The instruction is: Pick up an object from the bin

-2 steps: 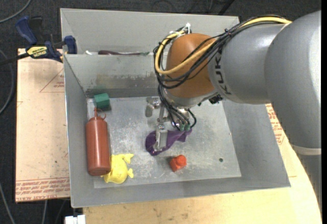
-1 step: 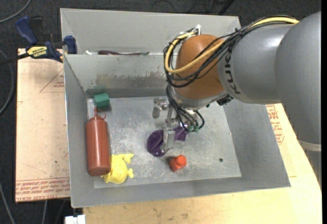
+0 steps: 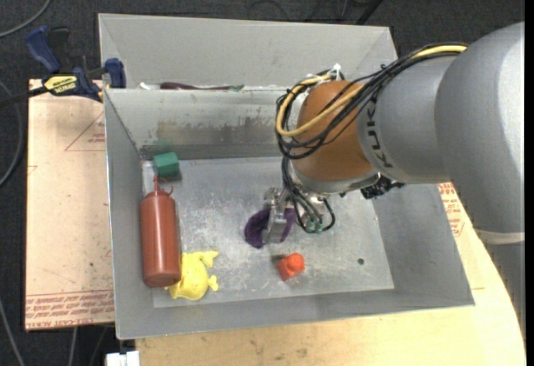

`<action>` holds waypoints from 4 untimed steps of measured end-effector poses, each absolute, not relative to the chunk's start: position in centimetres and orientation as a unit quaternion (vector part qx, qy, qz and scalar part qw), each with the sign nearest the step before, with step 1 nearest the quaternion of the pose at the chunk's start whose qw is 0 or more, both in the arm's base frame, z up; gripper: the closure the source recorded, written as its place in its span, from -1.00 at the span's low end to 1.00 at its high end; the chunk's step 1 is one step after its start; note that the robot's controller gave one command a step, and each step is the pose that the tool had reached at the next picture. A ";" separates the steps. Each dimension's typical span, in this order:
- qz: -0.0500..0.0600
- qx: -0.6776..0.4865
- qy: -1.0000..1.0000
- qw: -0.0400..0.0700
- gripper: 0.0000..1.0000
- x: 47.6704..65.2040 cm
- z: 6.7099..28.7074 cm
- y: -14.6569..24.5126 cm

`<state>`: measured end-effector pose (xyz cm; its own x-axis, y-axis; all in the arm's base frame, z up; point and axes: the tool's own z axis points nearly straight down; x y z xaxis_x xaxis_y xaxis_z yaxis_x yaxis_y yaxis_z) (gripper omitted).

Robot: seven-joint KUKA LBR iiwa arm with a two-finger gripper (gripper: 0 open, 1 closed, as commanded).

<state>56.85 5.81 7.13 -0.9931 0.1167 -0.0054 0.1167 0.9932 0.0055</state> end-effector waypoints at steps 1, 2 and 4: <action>0.003 0.059 0.998 0.003 1.00 56.8 7.1 5.8; 0.003 0.040 0.999 0.004 1.00 56.8 16.7 5.6; 0.003 0.040 0.999 0.004 1.00 56.8 16.7 5.5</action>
Offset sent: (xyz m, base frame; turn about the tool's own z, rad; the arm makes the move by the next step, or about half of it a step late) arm -0.0010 -0.0031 0.0957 -0.0390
